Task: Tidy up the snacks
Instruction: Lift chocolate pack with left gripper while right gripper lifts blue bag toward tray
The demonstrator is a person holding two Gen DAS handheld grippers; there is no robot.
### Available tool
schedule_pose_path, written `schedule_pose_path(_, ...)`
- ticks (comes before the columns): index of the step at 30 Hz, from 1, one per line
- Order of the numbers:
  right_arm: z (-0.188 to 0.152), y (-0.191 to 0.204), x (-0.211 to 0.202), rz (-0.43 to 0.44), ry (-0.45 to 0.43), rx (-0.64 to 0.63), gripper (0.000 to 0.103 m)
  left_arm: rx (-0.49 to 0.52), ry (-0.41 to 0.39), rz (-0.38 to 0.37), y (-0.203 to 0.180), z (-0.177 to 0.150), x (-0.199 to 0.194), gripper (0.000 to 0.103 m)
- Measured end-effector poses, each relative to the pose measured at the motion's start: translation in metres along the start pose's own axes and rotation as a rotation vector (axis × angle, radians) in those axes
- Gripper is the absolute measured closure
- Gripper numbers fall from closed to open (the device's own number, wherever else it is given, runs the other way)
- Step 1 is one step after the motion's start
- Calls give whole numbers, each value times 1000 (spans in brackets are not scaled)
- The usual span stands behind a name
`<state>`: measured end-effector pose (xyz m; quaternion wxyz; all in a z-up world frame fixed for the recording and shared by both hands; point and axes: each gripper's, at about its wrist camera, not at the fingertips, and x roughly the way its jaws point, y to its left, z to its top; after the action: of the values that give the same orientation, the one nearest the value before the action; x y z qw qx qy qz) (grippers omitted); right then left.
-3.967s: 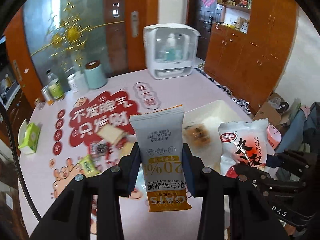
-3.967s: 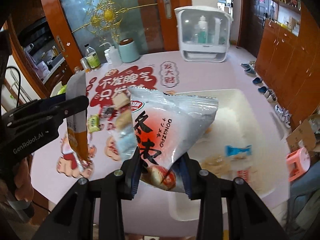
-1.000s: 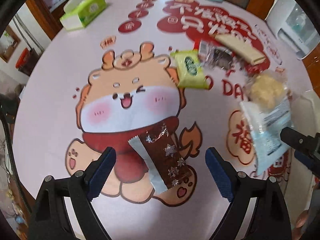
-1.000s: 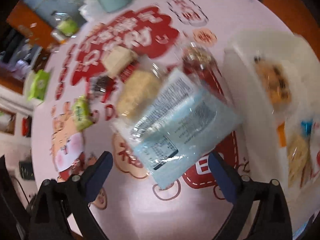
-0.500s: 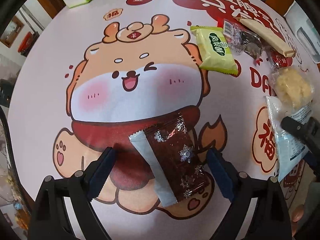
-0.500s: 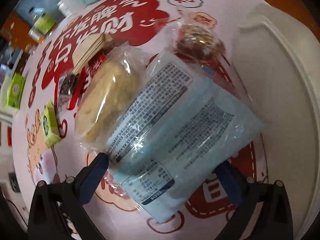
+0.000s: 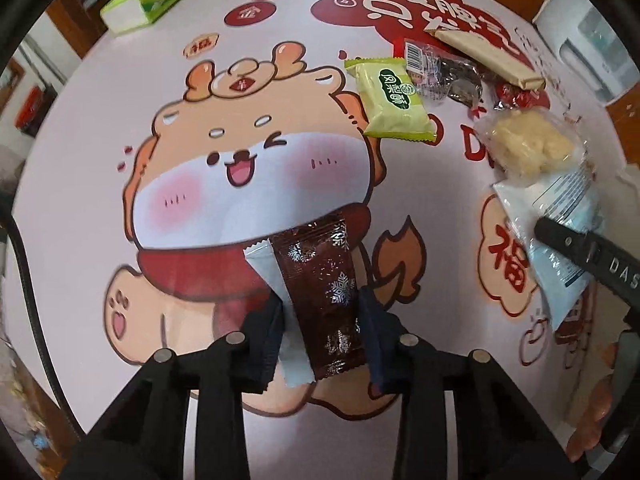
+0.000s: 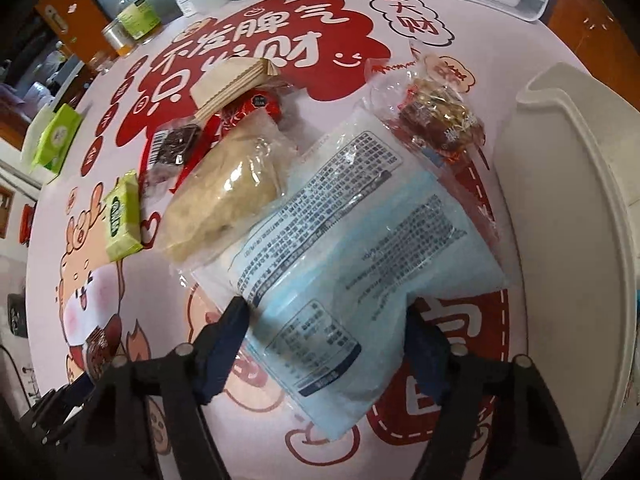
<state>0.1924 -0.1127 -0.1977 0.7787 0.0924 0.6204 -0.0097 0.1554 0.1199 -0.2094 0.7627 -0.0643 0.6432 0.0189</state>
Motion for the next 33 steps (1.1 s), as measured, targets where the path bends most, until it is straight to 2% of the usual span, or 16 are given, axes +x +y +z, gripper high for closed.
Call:
schedule_pose_path(4,-4,-7,-8,47,11,-8,37,-13,0,-10,7,-5,-6,71)
schedule_pose_path(12,-15,-6,-34,110,-8,-50,40,17,-90,7,-7,-16,-53,72)
schedule_pose_path(24,-37,-20,-127,182,-198,-167,40,73,-249,-22,-62,-28,-124,72)
schedule_pose_path(33,-68,-81,-185,143,-328,-145,40,194,-346,-50,-135,-59,-165,72)
